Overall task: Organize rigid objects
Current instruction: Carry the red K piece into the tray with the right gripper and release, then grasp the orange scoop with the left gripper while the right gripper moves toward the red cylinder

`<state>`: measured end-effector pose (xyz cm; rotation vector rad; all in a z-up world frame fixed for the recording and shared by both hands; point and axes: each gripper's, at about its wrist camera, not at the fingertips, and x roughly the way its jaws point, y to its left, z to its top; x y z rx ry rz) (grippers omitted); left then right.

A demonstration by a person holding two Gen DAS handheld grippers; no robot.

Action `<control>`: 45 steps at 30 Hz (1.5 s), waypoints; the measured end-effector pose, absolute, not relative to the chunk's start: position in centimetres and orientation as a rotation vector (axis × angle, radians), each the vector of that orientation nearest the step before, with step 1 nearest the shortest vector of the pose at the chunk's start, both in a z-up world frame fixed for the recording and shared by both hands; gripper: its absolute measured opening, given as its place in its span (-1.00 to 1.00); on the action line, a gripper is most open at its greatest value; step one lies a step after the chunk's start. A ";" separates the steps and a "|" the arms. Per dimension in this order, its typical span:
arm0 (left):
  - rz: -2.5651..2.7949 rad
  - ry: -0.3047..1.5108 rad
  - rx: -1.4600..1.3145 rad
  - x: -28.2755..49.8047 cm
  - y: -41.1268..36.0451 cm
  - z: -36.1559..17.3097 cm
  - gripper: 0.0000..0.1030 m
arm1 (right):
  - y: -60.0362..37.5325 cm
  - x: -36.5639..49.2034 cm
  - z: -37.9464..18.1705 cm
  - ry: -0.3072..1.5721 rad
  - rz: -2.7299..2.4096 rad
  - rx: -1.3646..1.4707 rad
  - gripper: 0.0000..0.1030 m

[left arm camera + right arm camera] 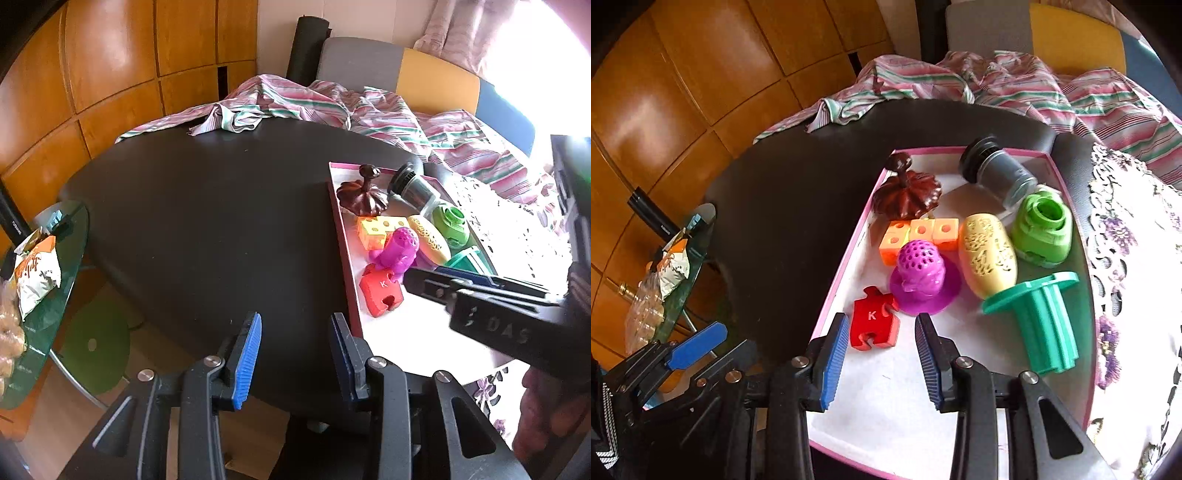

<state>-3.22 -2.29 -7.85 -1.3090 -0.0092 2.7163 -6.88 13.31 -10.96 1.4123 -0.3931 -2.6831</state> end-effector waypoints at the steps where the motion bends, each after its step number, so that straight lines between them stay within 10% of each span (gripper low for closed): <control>1: 2.714 -0.002 -1.308 -3.2 -2.2 -7.9 -0.25 | 13.5 -6.6 -10.8 -0.398 -2.689 1.406 -0.28; 29: 2.616 0.143 -1.238 -2.4 2.6 -7.0 -0.25 | 31.6 4.5 -8.8 -0.763 -2.990 1.538 -0.28; 45: 2.445 0.203 -1.119 -2.0 9.7 -5.3 -0.25 | 46.2 18.6 -10.6 -1.738 -3.059 1.757 -0.19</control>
